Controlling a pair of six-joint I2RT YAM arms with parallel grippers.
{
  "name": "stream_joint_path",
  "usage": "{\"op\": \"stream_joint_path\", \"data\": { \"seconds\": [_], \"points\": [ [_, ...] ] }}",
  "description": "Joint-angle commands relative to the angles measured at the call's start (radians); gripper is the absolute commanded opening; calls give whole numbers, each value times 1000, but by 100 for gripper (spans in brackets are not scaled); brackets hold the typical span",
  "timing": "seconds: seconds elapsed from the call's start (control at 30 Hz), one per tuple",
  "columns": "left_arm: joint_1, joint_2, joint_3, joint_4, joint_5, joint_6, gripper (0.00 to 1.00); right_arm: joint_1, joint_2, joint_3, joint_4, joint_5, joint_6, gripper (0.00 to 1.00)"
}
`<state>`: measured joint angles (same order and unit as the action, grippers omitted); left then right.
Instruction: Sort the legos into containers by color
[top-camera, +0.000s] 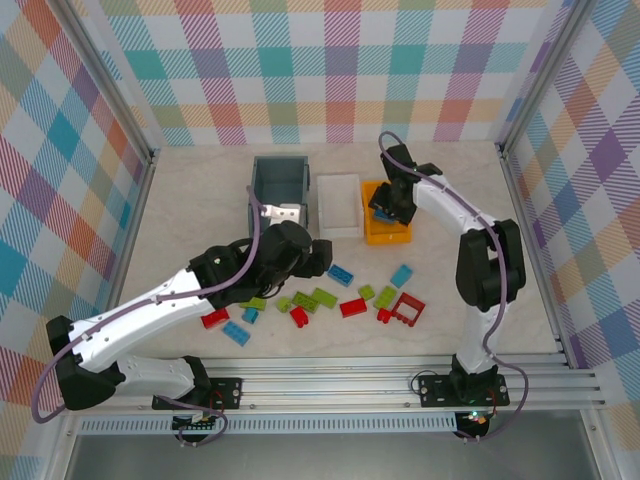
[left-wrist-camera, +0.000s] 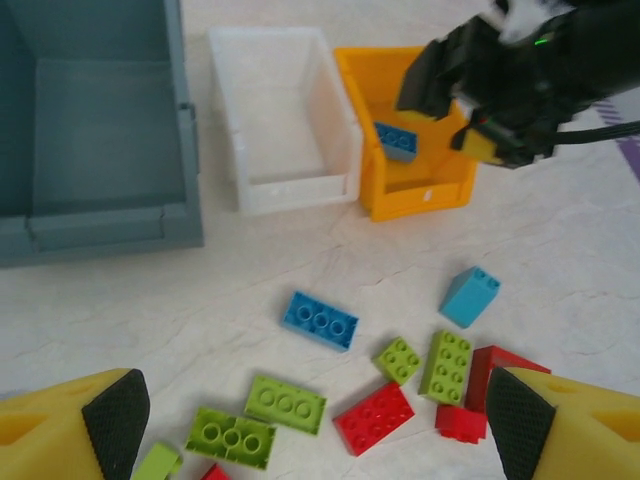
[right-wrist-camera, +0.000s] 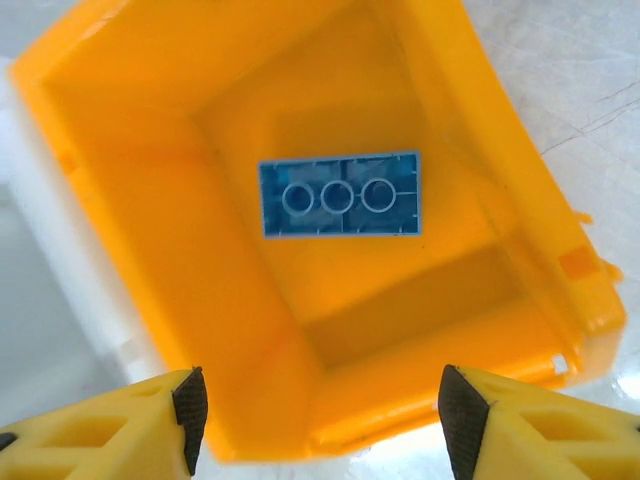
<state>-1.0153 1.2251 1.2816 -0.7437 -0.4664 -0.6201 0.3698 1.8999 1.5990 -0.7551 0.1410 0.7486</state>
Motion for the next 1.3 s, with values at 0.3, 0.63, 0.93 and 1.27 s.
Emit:
{"op": "stream_joint_path", "data": {
  "seconds": [0.3,0.63,0.93,1.27],
  "points": [
    [395,-212,-153,-320,81,-211,86,353,-640,-443,339,24,-234,69],
    [892,-263,-461,-178,441,-275,89,745,-659,-686,566,-84,-283,71],
    [995,-122,-564,39,500,-454,80,820,-532,-607,612,-178,-356,77],
    [1001,-34,-600,112,478,-527,72,822,-520,-606,629,-167,-336,77]
  ]
}}
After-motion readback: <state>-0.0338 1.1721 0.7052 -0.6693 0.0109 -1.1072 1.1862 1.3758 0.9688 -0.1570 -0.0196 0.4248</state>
